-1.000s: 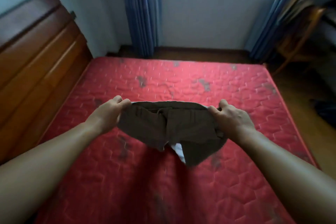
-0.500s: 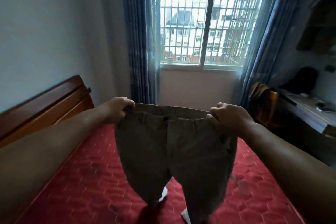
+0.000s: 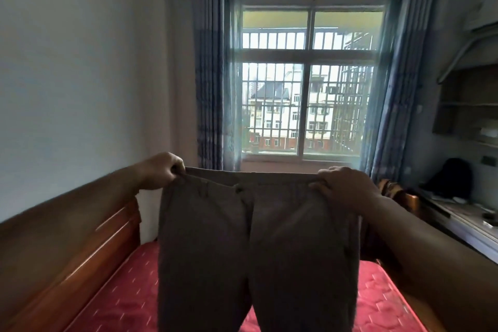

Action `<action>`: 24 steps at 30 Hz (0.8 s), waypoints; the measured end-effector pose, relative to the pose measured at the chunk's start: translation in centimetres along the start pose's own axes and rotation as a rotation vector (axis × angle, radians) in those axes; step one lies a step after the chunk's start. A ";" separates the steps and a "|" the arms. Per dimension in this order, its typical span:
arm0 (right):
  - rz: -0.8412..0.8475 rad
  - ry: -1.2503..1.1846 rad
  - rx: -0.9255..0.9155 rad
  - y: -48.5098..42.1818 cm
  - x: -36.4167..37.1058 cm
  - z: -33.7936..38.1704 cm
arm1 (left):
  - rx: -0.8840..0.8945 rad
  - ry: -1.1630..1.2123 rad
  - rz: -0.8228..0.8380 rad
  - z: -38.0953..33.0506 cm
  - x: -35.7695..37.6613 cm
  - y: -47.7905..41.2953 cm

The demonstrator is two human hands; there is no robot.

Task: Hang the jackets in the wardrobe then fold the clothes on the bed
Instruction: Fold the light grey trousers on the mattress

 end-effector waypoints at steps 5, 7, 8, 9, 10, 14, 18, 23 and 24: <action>0.011 -0.071 0.054 -2.3 0.0 -1.3 | -0.133 0.147 -0.040 -0.7 -0.8 -1.1; 0.032 -0.151 0.071 -3.3 0.1 -1.7 | -0.174 0.200 -0.044 -1.2 -0.8 -1.5; 0.043 -0.190 0.087 -3.8 0.1 -1.8 | -0.191 0.226 -0.042 -1.4 -0.7 -1.8; 0.049 -0.219 0.106 -4.1 0.1 -2.0 | -0.207 0.254 -0.036 -1.6 -0.6 -2.0; 0.049 -0.241 0.128 -4.4 0.1 -2.1 | -0.221 0.285 -0.030 -1.7 -0.5 -2.2; 0.049 -0.346 0.197 -5.3 -0.3 -1.4 | -0.236 0.336 -0.032 -2.8 0.8 -2.7; 0.161 -0.658 0.373 -6.0 -1.2 1.4 | -0.228 0.440 -0.038 -6.1 3.0 -3.0; 0.297 -1.135 0.533 -6.1 -2.1 8.4 | -0.173 0.766 0.040 -13.6 6.4 -3.1; 0.283 -1.193 0.570 -6.1 -2.3 9.6 | -0.174 0.804 0.024 -14.8 7.0 -3.3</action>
Point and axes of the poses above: each hand's wrist, its own y-axis away from the middle knuckle, its own x-axis out of the palm, z = x × y, the point moved 1 cm from there along -y, towards the middle knuckle, and after that the axes turned 6 degrees about -z, right-handed, at the moved point
